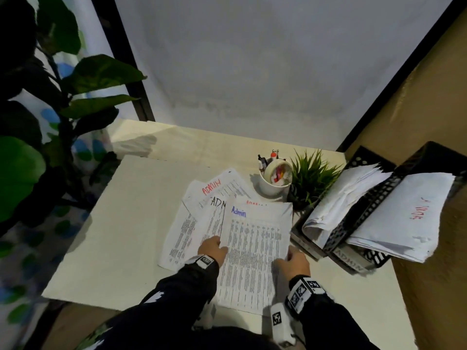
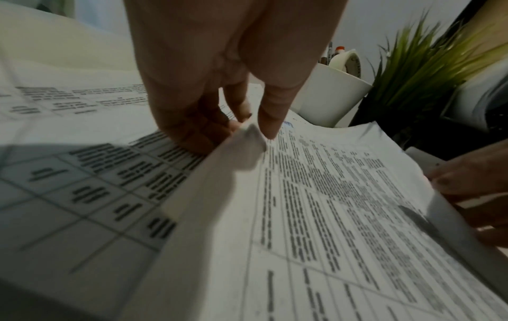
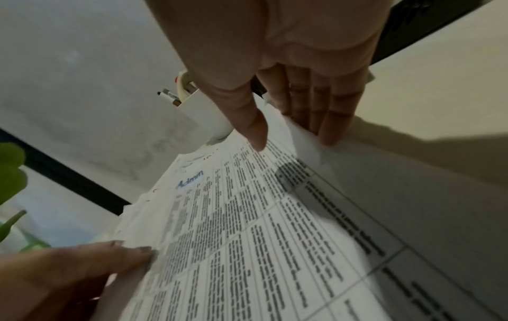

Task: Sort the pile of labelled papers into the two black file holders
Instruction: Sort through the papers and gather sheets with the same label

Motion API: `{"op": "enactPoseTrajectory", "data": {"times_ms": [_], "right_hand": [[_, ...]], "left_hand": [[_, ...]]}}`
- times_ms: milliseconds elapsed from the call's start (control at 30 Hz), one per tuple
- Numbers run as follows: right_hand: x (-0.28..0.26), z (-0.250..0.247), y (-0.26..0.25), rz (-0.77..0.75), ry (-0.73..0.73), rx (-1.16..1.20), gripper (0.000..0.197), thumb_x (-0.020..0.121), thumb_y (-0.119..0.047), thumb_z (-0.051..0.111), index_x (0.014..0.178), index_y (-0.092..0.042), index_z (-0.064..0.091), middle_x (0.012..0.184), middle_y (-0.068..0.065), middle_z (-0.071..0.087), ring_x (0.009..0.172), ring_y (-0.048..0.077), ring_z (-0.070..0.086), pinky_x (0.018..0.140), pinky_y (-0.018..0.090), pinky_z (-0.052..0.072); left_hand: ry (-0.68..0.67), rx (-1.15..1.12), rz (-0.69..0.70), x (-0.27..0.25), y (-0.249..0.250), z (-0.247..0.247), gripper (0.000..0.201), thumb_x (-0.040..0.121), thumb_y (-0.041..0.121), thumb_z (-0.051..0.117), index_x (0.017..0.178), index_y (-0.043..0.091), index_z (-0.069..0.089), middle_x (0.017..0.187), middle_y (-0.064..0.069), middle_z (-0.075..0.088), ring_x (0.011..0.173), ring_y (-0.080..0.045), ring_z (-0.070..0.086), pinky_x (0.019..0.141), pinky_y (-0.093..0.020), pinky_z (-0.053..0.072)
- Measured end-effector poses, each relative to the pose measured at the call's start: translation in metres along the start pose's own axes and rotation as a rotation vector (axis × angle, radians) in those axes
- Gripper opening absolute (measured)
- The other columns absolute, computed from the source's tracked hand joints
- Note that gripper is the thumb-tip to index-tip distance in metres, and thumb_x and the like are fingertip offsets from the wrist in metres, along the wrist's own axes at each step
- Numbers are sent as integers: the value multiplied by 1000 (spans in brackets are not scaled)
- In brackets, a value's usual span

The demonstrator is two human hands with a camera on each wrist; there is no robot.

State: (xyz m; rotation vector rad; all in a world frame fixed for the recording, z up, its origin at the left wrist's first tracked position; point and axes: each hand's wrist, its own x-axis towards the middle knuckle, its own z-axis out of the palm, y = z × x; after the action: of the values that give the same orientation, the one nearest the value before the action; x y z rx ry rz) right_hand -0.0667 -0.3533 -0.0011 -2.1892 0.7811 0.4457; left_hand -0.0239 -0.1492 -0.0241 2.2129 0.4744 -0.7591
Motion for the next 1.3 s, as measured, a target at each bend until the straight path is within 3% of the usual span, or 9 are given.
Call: {"op": "enactPoseTrajectory", "data": {"times_ms": [100, 233, 333, 433, 633, 833, 1067, 1200, 1300], "right_hand": [[-10, -4, -7, 20, 51, 183, 27, 74, -8, 73, 97, 1, 63, 88, 11, 61, 84, 22, 55, 77, 28, 42], [-7, 4, -4, 92, 113, 437, 25, 61, -9, 83, 75, -4, 63, 73, 8, 63, 70, 21, 57, 69, 30, 47], [-1, 11, 2, 117, 90, 536, 33, 65, -8, 81, 94, 0, 69, 88, 13, 72, 82, 28, 68, 85, 44, 52], [-1, 15, 3, 126, 47, 557, 32, 62, -17, 80, 89, -1, 72, 80, 13, 74, 75, 30, 71, 81, 51, 56], [-18, 9, 1, 198, 125, 794, 19, 77, 4, 66, 96, 5, 63, 95, 17, 68, 83, 33, 66, 85, 42, 51], [-13, -7, 20, 248, 199, 848, 37, 70, 6, 73, 105, 9, 62, 97, 18, 67, 80, 29, 63, 83, 39, 51], [-17, 0, -7, 153, -3, 960, 29, 70, 9, 70, 93, -8, 66, 97, 8, 70, 84, 22, 66, 91, 39, 46], [-6, 5, -22, 161, -11, 1026, 37, 71, 19, 60, 99, -5, 61, 101, 16, 69, 86, 31, 65, 71, 36, 49], [3, 6, -23, 173, 37, 987, 51, 65, 26, 58, 107, -2, 56, 108, 21, 66, 84, 31, 64, 71, 38, 49]], "left_hand": [[-66, -116, 113, -5, -4, -6, 46, 92, 21, 57, 131, -1, 47, 131, -13, 54, 120, -25, 52, 100, -30, 38], [-104, -269, 228, -8, -15, -21, 13, 80, 9, 71, 85, 15, 61, 88, 2, 65, 90, -17, 63, 82, -25, 45], [-70, -358, 223, -10, -20, -32, 35, 68, 6, 81, 98, 9, 63, 98, -4, 66, 96, -19, 62, 85, -27, 49], [-40, -437, 199, -12, -20, -40, 17, 74, 12, 78, 83, 13, 64, 77, -2, 65, 71, -16, 61, 61, -17, 46], [1, -476, 192, 3, -36, -55, 9, 93, 16, 57, 91, 9, 63, 78, -6, 56, 66, -16, 50, 51, -12, 38], [97, -449, 153, 12, -55, -63, 11, 92, 13, 57, 99, 8, 64, 87, -11, 58, 80, -21, 51, 59, -19, 36], [12, -461, 197, 7, -38, -60, 21, 95, 17, 53, 112, 11, 62, 99, -9, 60, 94, -22, 54, 81, -25, 38], [-167, -371, 176, 7, -27, -56, 14, 91, 14, 51, 91, 22, 62, 89, -7, 59, 85, -22, 53, 74, -28, 40], [-81, -411, 130, 10, -19, -54, 26, 84, -2, 45, 80, 7, 69, 78, -16, 60, 77, -26, 54, 72, -34, 46]]}}
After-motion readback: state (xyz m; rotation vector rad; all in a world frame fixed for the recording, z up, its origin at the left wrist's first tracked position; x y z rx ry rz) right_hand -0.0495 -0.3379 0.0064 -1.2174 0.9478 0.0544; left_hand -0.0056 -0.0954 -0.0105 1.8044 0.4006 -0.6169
